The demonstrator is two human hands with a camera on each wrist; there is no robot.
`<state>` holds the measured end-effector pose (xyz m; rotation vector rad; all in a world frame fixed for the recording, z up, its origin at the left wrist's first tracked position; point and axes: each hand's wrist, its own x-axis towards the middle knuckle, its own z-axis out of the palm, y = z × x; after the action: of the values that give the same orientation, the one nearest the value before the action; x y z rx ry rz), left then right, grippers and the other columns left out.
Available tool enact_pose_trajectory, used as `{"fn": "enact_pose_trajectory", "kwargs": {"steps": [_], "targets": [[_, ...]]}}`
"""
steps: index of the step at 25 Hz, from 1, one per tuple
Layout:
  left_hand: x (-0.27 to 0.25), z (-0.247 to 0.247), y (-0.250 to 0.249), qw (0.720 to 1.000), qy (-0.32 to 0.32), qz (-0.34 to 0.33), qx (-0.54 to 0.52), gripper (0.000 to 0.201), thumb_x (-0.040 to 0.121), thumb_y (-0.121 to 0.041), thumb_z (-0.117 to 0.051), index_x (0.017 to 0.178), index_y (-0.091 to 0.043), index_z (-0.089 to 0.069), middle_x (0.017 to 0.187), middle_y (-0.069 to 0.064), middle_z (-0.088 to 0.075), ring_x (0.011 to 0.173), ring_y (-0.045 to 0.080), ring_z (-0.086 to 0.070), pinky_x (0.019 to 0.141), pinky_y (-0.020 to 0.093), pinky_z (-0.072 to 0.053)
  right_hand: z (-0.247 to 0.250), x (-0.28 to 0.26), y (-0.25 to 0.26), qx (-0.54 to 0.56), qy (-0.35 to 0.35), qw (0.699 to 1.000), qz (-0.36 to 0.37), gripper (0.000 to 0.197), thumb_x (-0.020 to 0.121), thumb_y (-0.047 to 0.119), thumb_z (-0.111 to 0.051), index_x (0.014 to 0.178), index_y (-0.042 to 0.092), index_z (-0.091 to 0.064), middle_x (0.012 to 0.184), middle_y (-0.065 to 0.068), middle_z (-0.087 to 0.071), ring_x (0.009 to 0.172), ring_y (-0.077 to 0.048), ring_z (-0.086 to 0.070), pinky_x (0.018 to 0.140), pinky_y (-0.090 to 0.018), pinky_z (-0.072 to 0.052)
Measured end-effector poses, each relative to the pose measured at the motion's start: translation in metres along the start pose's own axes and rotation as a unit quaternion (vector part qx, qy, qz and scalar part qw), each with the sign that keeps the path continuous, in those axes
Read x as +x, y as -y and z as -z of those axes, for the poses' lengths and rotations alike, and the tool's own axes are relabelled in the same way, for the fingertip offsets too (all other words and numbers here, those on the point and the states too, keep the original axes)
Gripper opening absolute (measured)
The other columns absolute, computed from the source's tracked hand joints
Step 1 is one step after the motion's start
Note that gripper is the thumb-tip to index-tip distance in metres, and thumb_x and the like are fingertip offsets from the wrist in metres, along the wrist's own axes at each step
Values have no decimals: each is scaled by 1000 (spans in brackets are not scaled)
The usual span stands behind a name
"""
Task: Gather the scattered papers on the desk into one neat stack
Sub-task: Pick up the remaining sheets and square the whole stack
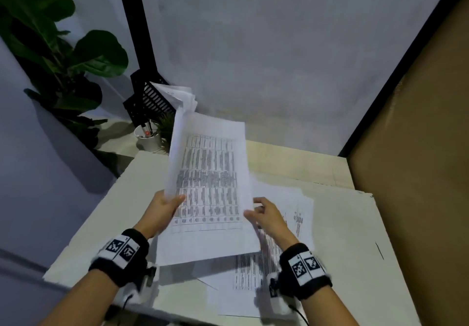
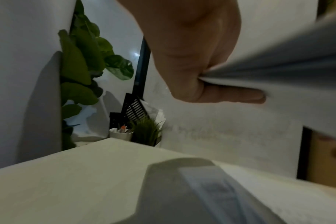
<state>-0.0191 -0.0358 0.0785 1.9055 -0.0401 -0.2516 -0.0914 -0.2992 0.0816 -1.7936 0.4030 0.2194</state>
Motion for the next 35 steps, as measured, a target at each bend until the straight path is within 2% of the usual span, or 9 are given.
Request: {"fn": "enact_pose_trajectory", "kwargs": {"steps": [3, 6, 9, 13, 16, 21, 25, 31, 35], "targets": [[-2, 36, 31, 997, -25, 56, 40, 28, 89, -20, -53, 83, 7, -55, 68, 16, -50, 61, 23, -47, 59, 36, -41, 17, 9, -48, -69, -139, 977, -150, 58, 80, 28, -69, 129, 11, -43, 134, -16, -44, 119, -32, -46, 97, -44, -44], [-4, 70, 49, 993, -42, 92, 66, 23, 90, -15, -52, 75, 3, -54, 59, 12, -45, 49, 18, -37, 48, 25, -33, 50, 2, -85, -154, -246, 908, -303, 82, 73, 47, -70, 135, 9, -31, 138, -25, -31, 127, -42, -29, 100, -55, -35], [-2, 92, 61, 991, -36, 91, 88, 25, 90, -15, -52, 70, 0, -53, 55, 10, -44, 46, 17, -36, 46, 23, -32, 52, 3, -99, -174, -275, 877, -354, 105, 63, 56, -73, 139, 7, -20, 139, -27, -25, 128, -44, -26, 100, -61, -34], [9, 104, 80, 990, -18, 105, 89, 26, 90, -16, -53, 81, 8, -57, 60, 15, -51, 53, 20, -45, 50, 25, -38, 12, 25, -91, -160, -259, 896, -325, 104, 61, 34, -83, 138, 5, -19, 138, -25, -33, 122, -45, -41, 94, -54, -42], [18, 103, 92, 990, -8, 117, 81, 25, 90, -17, -53, 82, 7, -58, 65, 16, -54, 59, 22, -49, 57, 30, -39, -5, 33, -89, -120, -244, 917, -293, 66, 71, 18, -77, 121, -4, -41, 120, -24, -56, 97, -35, -58, 81, -40, -49], [31, 100, 99, 992, 10, 119, 34, 28, 89, -22, -54, 100, 3, -60, 86, 17, -63, 80, 29, -59, 74, 35, -46, 5, 28, -71, -156, -230, 931, -235, 23, 81, 8, -64, 99, -4, -56, 100, -21, -64, 76, -26, -51, 66, -30, -44], [41, 90, 90, 993, 16, 116, -8, 18, 90, -17, -52, 104, -7, -59, 95, 10, -63, 89, 25, -59, 85, 35, -43, 29, 20, -48, -160, -220, 939, -208, 33, 84, 8, -63, 112, -8, -55, 93, -19, -60, 77, -24, -52, 63, -26, -42], [51, 73, 83, 993, 28, 111, -21, 28, 90, -16, -54, 114, -3, -57, 106, 15, -64, 101, 32, -59, 96, 42, -43, 71, 11, -39, -134, -283, 938, -150, 37, 81, 6, -66, 114, -10, -56, 106, -28, -64, 81, -26, -55, 72, -32, -43], [50, 71, 78, 993, 28, 106, -42, 33, 90, -14, -53, 119, 1, -55, 114, 15, -62, 106, 30, -58, 98, 41, -41, 88, -2, -46, -86, -341, 925, -144, 38, 80, 8, -68, 112, -9, -57, 109, -30, -64, 95, -40, -62, 88, -49, -50]]}}
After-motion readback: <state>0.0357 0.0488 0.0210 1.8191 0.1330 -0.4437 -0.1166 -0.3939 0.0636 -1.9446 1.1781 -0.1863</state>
